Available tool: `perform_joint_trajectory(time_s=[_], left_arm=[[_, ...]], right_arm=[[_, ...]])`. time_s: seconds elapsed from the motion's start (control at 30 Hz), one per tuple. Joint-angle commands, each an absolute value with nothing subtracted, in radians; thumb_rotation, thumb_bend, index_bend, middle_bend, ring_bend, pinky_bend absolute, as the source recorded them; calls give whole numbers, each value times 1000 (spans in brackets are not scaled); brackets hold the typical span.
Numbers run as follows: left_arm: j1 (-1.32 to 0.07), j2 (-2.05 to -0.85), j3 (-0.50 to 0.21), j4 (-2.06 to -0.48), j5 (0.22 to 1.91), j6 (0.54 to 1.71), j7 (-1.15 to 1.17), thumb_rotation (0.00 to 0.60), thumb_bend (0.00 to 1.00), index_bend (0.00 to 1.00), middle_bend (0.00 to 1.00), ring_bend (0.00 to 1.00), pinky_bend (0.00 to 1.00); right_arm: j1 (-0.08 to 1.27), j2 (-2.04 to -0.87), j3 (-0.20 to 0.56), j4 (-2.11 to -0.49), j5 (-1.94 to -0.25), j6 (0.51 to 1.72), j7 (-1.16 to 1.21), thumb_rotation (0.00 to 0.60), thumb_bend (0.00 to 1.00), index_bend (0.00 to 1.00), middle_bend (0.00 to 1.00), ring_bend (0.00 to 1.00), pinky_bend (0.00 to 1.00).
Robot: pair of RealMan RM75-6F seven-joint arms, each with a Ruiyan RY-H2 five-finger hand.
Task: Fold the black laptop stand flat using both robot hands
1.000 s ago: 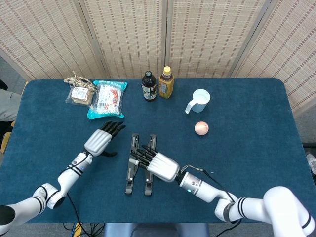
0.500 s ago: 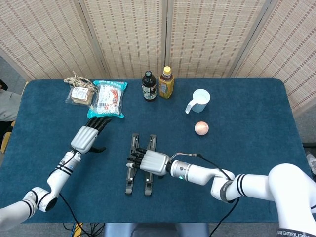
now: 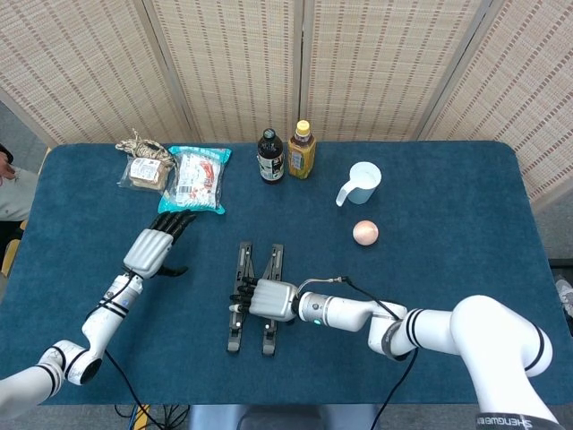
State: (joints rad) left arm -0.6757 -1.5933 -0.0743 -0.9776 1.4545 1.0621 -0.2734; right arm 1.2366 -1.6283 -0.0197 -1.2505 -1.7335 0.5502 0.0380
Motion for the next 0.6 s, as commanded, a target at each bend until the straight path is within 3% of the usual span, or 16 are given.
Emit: perform_joint_trajectory(time_s=[0.03,0.6], left_arm=[[-674,-1595,-75,-975,1455,1063,-276,600,135,2,2,0,13],[-662,-1604,-79,-952,1458,1067,-295,600,135,2,2,0,13]], right_arm=[[1249,-1639,-31,-1234,-1742,554,55,600,0,0,0,0,0],[1308,-1691,-52,-1144,-1738,548,128,600,0,0,34,0,0]])
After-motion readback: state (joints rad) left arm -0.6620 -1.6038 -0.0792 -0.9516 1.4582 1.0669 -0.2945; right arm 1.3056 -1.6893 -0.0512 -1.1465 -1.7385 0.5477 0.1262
